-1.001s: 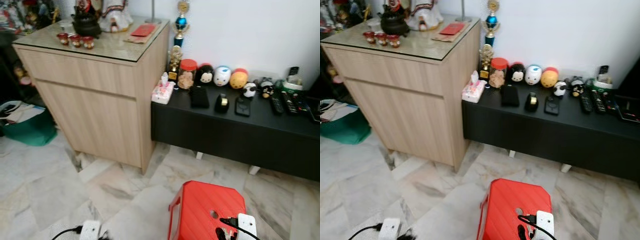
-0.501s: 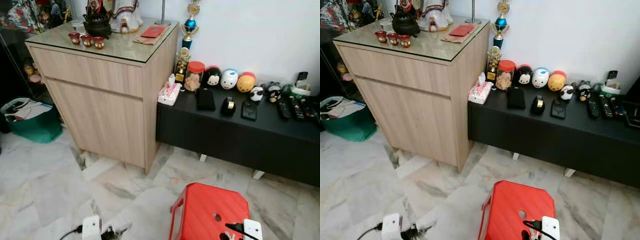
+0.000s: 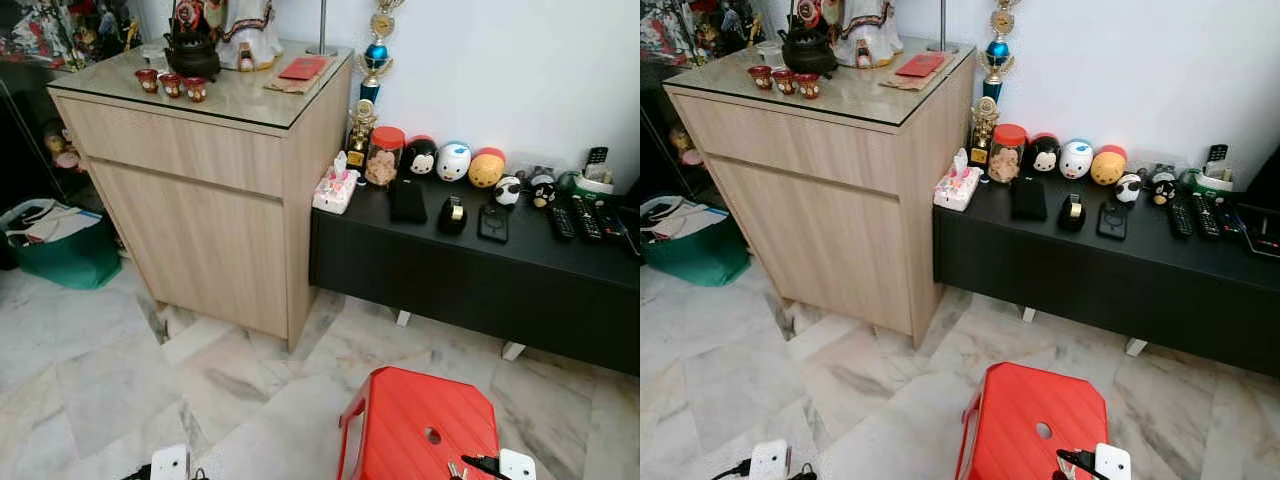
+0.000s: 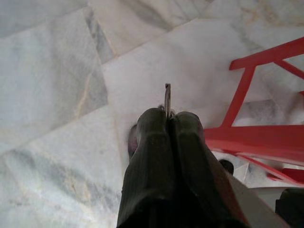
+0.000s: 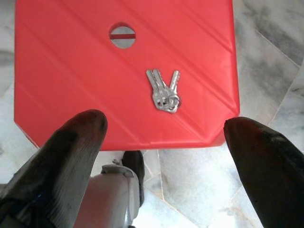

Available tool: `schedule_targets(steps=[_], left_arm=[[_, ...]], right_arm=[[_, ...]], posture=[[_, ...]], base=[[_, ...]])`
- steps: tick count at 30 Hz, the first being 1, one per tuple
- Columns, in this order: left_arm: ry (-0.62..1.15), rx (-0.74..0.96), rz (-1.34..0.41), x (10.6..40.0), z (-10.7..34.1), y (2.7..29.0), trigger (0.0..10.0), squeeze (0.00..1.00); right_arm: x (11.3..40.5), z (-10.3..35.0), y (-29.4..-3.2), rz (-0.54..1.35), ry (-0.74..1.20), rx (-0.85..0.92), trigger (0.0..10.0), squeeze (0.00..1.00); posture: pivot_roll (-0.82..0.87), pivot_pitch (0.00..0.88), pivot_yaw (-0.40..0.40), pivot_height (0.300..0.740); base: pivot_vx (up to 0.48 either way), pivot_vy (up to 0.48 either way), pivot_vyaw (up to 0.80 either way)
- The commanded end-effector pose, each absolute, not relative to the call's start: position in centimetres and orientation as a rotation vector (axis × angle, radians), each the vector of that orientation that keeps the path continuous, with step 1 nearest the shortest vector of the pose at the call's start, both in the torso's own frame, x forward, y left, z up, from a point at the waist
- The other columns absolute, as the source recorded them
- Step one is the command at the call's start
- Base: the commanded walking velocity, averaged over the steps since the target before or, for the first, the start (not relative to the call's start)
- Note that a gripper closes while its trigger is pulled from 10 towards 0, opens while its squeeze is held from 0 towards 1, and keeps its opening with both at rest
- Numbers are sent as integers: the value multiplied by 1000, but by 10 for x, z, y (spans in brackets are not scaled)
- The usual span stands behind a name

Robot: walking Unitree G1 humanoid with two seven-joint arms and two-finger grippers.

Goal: Hang keys on a hook

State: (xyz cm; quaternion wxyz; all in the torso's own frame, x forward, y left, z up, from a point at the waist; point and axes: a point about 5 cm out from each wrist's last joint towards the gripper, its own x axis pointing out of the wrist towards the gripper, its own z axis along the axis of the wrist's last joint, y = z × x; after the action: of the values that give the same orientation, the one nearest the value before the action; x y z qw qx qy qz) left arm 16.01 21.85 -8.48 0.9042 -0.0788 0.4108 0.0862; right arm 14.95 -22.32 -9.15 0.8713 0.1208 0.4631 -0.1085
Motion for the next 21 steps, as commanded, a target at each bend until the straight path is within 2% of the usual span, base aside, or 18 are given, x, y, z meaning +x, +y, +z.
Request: schedule_targets(steps=[1, 9, 21], left_arm=[[866, -155, 175, 157, -87, 217, 10000, 0], [890, -131, 159, 154, -88, 219, 10000, 0], [847, -135, 187, 159, -84, 225, 10000, 0]], right_arm=[[151, -90, -227, -259, 950, 280, 10000, 0], [149, -92, -223, -302, 948, 336, 10000, 0], [152, -91, -222, -289, 956, 325, 10000, 0]], posture=[[26, 4, -63, 740], [24, 4, -1, 740], [26, 0, -19, 740]], base=[[0, 0, 0], [0, 0, 0], [-23, 0, 0]])
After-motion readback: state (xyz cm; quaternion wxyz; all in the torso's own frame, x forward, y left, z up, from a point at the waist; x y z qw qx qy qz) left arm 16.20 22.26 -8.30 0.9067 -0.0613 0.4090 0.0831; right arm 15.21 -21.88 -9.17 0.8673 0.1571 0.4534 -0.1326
